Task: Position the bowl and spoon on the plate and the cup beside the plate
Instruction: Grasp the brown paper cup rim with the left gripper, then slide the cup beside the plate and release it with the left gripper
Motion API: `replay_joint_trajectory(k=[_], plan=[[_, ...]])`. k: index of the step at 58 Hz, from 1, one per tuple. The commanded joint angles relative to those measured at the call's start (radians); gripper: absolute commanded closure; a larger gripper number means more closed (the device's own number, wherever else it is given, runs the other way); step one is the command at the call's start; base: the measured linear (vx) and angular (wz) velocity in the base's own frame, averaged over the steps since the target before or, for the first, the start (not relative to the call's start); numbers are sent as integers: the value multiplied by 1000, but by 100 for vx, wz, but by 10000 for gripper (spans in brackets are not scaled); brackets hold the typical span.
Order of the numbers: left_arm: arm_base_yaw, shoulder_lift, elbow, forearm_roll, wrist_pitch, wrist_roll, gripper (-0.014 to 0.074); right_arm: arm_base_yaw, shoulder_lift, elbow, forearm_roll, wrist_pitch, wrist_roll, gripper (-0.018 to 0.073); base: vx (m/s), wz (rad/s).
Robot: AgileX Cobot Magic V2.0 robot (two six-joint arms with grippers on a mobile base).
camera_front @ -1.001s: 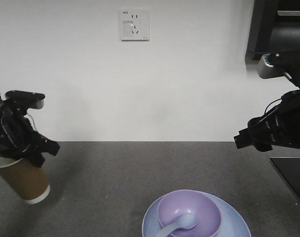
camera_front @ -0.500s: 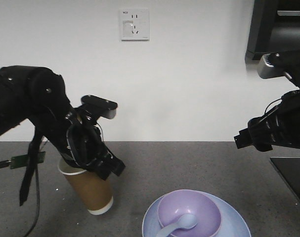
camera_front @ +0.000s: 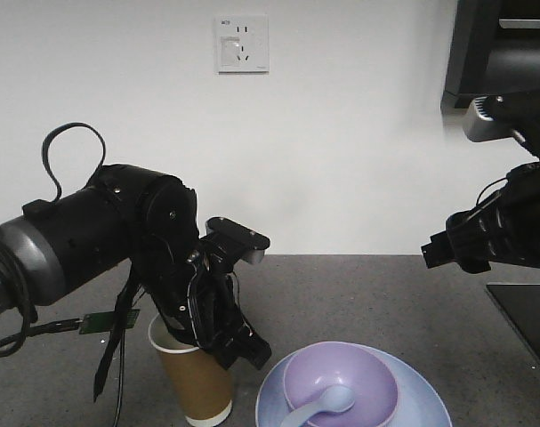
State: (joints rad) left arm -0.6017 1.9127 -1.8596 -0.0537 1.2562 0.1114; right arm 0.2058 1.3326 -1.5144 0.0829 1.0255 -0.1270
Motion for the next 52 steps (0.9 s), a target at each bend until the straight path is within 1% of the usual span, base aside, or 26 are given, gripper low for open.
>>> replay_joint_trajectory(k=[1,13,20,27,42,47,52], plan=[[-3,-45,-31,0,-3,-13,600,-3,-27,-36,1,-60,1,41,0,0],[-3,-42,-31,2,-3,-41,592,-3,-27,-36,1,-60,1,41,0,0],[-3,-42,-31,2,-3,-24,559,-3,-27,-36,1,-60,1,41,0,0],[-3,-42,-31,-5,-3,-16,472,-3,-27,-36,1,-60,1,41,0,0],[-3,-42,-31,-10,-3,-20,183,-3,-27,-36,1,-60,1,41,0,0],[-3,-42,-31,-10,-3,-20,129,-3,-27,-36,1,-60,1,41,0,0],[-3,-45,-31,-10,-3,-20,108,-3,-27,-36,1,-60,1,41,0,0]])
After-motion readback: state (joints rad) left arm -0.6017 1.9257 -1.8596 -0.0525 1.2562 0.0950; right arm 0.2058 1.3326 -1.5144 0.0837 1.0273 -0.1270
